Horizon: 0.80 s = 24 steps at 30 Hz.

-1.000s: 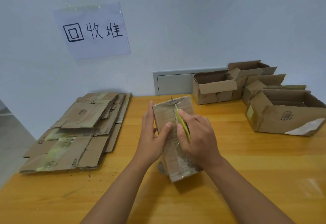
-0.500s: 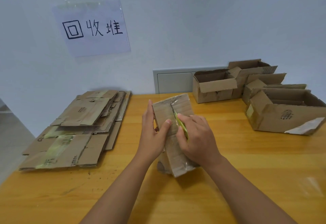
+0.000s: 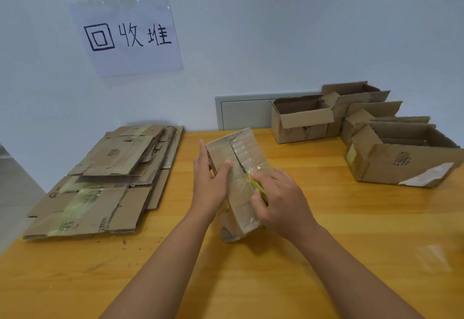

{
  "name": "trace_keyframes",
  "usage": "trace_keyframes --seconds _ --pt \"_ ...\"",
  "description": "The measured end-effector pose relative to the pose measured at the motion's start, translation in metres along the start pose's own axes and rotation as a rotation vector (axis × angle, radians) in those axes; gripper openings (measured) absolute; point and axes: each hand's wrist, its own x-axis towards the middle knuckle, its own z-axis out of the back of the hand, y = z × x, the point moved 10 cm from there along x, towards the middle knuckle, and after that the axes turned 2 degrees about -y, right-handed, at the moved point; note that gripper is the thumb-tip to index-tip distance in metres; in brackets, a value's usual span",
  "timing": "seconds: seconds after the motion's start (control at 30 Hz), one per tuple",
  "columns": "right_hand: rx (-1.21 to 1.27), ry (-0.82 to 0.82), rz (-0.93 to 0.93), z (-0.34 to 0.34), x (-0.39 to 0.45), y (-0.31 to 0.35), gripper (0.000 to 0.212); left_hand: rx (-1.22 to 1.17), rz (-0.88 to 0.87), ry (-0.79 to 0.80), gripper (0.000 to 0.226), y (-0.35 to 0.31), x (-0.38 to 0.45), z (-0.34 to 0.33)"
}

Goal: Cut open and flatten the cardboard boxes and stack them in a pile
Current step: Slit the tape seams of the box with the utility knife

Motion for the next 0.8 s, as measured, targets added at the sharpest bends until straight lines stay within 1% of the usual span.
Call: trace_keyframes --seconds 0.13,0.27,0.33,0.43,0.5,0.7,0.8 --pt "0.030 0.044 -0.048 -0.006 -0.001 -0.006 0.040 0.008 0.000 0.028 0.084 -0.002 -0.003 -0.002" --pt "0.033 0.061 -0.057 -0.011 0.000 -0.007 0.040 0.053 -0.033 0.099 0.085 0.006 -0.034 -0.012" --pt "0.023 0.065 -0.059 -0.014 0.000 -0.009 0.040 0.018 0.025 0.116 0.087 0.017 -0.053 -0.017" --pt "0.008 0.058 -0.044 -0.014 0.001 -0.007 0.041 -0.121 0.160 0.078 0.093 0.034 -0.058 -0.018" --pt "-0.003 0.054 -0.038 -0.013 0.002 -0.005 0.041 -0.112 0.186 0.058 0.089 0.035 -0.054 -0.016" --pt "-0.032 0.050 -0.016 -0.008 0.004 -0.002 0.039 -0.069 0.122 0.026 0.072 0.022 -0.045 -0.010" --pt "-0.045 0.039 -0.004 -0.004 0.004 0.000 0.038 -0.022 0.051 0.000 0.071 0.015 -0.038 -0.004"
